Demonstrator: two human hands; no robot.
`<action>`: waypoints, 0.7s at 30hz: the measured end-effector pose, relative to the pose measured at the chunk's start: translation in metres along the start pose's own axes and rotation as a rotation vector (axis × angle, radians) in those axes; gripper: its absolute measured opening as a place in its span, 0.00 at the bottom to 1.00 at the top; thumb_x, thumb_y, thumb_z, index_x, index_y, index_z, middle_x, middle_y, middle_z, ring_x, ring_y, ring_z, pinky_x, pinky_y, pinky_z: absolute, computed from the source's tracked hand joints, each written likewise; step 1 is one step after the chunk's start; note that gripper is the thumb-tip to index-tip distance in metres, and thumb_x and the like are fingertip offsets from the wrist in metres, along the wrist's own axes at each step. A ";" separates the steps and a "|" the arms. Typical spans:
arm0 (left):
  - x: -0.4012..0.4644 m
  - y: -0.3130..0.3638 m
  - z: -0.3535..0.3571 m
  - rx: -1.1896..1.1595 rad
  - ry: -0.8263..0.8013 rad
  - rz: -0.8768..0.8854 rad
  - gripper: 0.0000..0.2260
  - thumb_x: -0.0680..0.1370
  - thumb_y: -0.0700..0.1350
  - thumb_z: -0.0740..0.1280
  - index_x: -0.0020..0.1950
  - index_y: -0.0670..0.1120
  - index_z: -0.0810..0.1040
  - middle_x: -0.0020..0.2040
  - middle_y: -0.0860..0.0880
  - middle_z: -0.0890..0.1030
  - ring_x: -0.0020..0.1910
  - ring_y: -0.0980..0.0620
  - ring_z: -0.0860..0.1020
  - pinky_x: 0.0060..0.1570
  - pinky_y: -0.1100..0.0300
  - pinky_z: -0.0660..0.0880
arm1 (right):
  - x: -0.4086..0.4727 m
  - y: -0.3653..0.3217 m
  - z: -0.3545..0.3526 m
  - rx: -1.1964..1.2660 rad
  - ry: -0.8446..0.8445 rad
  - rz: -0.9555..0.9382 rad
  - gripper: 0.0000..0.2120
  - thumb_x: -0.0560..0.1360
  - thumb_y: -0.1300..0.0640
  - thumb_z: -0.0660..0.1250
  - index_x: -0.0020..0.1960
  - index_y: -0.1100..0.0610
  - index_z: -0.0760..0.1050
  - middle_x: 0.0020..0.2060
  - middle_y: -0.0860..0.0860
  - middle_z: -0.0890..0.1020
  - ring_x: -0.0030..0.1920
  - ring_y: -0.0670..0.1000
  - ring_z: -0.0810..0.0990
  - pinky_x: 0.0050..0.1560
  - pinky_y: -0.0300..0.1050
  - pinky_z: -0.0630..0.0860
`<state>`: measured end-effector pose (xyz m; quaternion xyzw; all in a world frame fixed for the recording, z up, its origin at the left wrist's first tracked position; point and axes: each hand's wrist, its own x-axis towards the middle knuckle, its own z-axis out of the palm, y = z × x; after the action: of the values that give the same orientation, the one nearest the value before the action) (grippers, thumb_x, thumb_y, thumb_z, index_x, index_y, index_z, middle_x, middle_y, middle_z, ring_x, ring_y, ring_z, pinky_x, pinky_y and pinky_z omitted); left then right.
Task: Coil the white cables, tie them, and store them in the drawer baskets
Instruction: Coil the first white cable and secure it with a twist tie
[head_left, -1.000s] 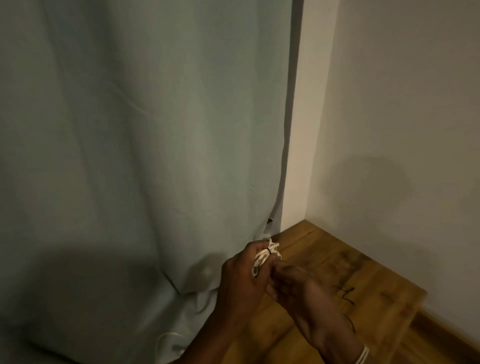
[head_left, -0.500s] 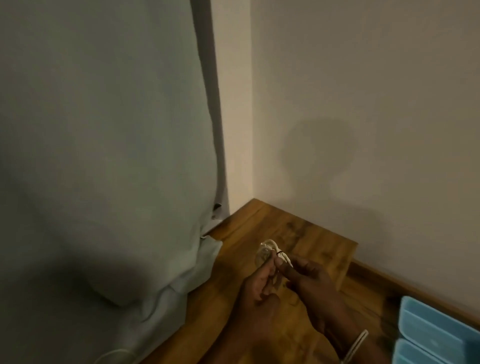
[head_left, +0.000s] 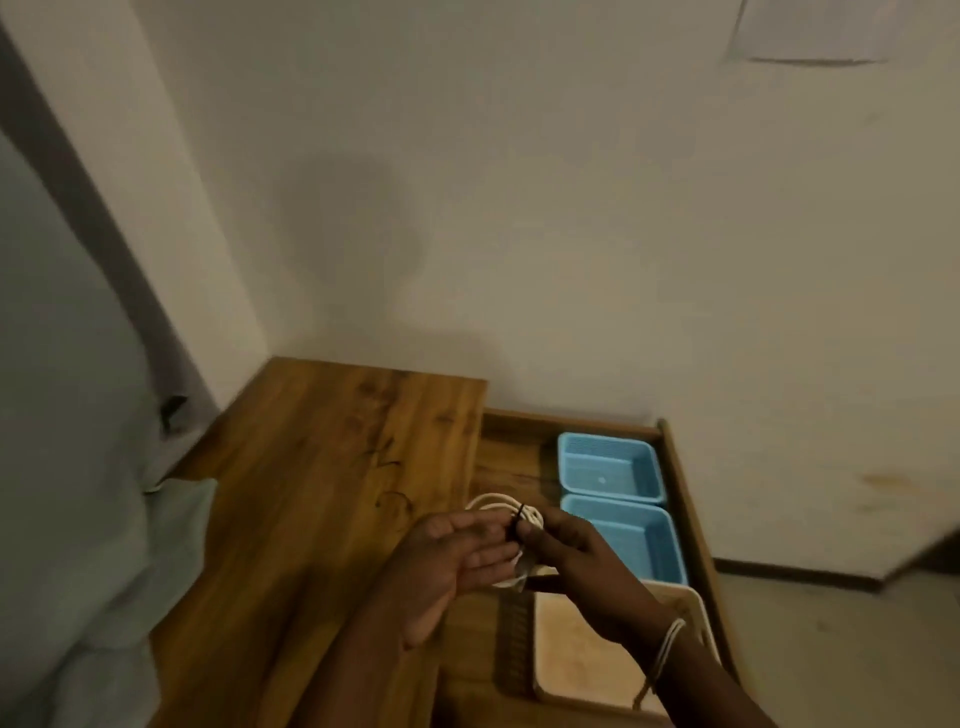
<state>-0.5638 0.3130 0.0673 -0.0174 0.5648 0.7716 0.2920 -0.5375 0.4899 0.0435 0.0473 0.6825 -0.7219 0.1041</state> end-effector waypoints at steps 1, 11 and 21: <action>0.002 -0.008 0.009 0.087 0.008 0.015 0.09 0.78 0.37 0.66 0.57 0.38 0.80 0.51 0.40 0.85 0.52 0.44 0.84 0.49 0.55 0.82 | -0.008 0.005 -0.008 0.003 0.027 0.013 0.10 0.81 0.56 0.64 0.57 0.57 0.81 0.48 0.57 0.86 0.49 0.56 0.85 0.48 0.50 0.82; 0.106 -0.105 0.067 1.037 -0.114 0.185 0.17 0.73 0.46 0.73 0.62 0.53 0.80 0.60 0.54 0.82 0.58 0.57 0.79 0.60 0.57 0.76 | -0.015 0.077 -0.139 -0.297 0.124 0.269 0.13 0.80 0.54 0.64 0.52 0.65 0.76 0.42 0.60 0.81 0.44 0.59 0.82 0.50 0.58 0.80; 0.183 -0.265 0.106 0.827 0.179 -0.193 0.05 0.70 0.41 0.75 0.45 0.45 0.87 0.40 0.50 0.86 0.45 0.54 0.84 0.39 0.61 0.75 | 0.024 0.203 -0.206 -0.503 0.121 0.685 0.25 0.78 0.58 0.65 0.72 0.63 0.65 0.57 0.58 0.76 0.54 0.51 0.77 0.42 0.32 0.68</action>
<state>-0.5587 0.5356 -0.1880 -0.0186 0.8453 0.4449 0.2953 -0.5328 0.6837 -0.1730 0.2865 0.7871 -0.4525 0.3059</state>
